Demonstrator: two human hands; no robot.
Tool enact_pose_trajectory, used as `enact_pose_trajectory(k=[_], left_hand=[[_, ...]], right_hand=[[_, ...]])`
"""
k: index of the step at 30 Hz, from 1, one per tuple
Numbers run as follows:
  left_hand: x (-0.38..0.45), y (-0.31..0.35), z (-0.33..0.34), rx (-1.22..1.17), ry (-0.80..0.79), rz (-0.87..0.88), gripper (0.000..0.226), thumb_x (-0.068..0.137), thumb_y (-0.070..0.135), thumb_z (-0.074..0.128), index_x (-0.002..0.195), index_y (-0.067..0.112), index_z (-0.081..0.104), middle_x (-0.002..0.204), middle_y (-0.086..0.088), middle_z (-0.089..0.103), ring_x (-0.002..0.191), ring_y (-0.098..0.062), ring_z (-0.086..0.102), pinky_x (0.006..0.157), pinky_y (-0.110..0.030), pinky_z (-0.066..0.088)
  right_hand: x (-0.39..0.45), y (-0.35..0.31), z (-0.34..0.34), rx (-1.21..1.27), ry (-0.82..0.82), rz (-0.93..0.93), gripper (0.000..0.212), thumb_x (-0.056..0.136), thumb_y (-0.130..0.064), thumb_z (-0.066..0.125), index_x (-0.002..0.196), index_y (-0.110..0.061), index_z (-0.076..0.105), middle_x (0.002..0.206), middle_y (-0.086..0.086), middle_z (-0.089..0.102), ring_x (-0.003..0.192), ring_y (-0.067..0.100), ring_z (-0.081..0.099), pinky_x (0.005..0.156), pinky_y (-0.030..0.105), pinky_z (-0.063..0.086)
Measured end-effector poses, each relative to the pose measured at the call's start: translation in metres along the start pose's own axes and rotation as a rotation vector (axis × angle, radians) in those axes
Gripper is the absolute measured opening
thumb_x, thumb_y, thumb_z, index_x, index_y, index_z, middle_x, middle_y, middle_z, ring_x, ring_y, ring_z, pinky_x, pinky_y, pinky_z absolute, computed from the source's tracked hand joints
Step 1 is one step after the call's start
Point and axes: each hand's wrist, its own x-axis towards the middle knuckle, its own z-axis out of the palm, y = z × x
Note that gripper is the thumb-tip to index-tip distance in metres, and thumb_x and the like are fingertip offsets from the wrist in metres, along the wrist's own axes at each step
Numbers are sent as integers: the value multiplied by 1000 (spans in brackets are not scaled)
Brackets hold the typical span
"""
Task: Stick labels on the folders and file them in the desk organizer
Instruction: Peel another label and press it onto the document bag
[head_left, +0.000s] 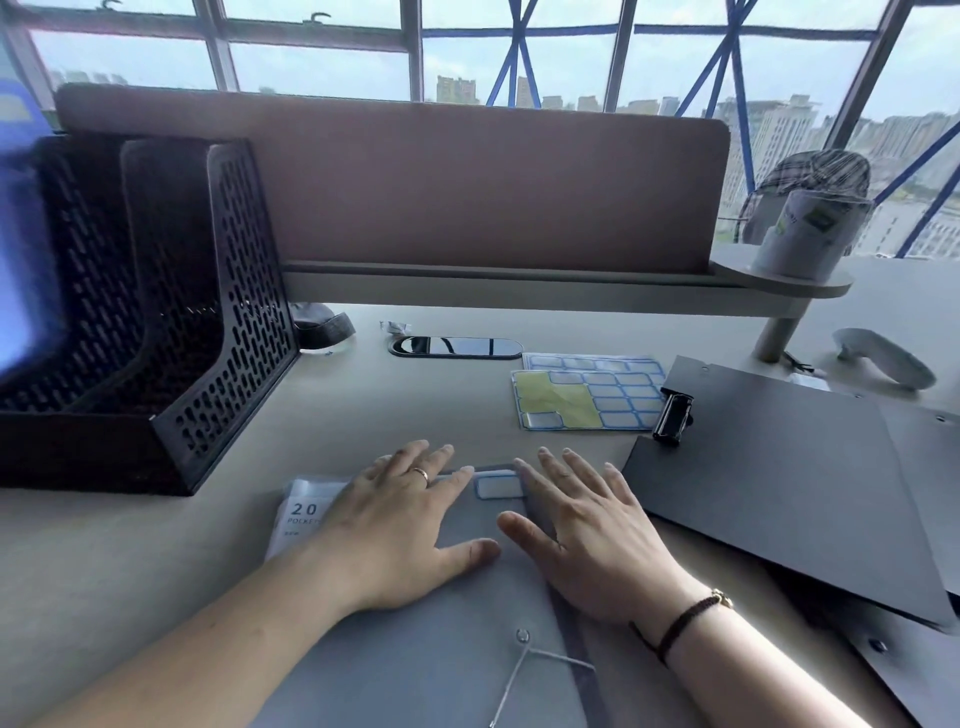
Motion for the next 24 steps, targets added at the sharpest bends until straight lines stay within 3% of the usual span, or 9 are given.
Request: enact_pose_trajectory(k=[3, 6, 14, 17, 20, 24], left_hand=[[-2, 1, 0, -9, -3, 45, 76, 88, 80, 22, 154, 48, 3, 167, 6, -1, 152, -14, -6, 121, -33, 3], [-1, 3, -2, -7, -19, 47, 72, 89, 80, 21, 153, 50, 7, 167, 4, 0, 152, -14, -5, 121, -33, 2], [-5, 2, -12, 108, -91, 51, 99, 76, 85, 7, 158, 29, 10, 166, 8, 1, 152, -12, -2, 123, -35, 6], [-14, -11, -16, 91, -142, -23, 94, 82, 85, 17, 158, 31, 6, 165, 15, -3, 152, -9, -4, 122, -35, 4], [-30, -31, -20, 78, -158, -121, 99, 77, 87, 18, 158, 32, 4, 166, 12, -4, 152, -11, -2, 122, -36, 7], [-60, -57, -21, -39, -204, -288, 105, 70, 88, 17, 154, 36, -18, 164, 12, -16, 153, -13, -5, 122, -39, 11]], right_hand=[[-5, -3, -3, 35, -33, -64, 80, 77, -83, 3, 152, -54, 11, 166, -12, 1, 152, 10, -10, 123, 42, -7], [-6, -4, -6, 29, -40, -82, 84, 76, -83, 3, 152, -50, 19, 166, -15, 5, 152, 10, -9, 122, 43, -8], [-6, 7, -9, 68, 12, -45, 96, 73, -83, 4, 149, -37, 40, 164, -17, 14, 152, 5, 3, 124, 41, 4], [-6, 9, -10, 30, 12, -44, 93, 77, -83, 11, 149, -33, 41, 163, -17, 19, 151, 6, 9, 123, 39, 7], [-6, 11, -10, -34, 37, -55, 75, 90, -76, 31, 148, -30, 44, 161, -17, 25, 151, 7, 15, 123, 38, 10], [-10, 5, -13, -87, 101, -39, 68, 92, -73, 35, 143, -31, 49, 159, -14, 31, 149, 7, 22, 122, 38, 14]])
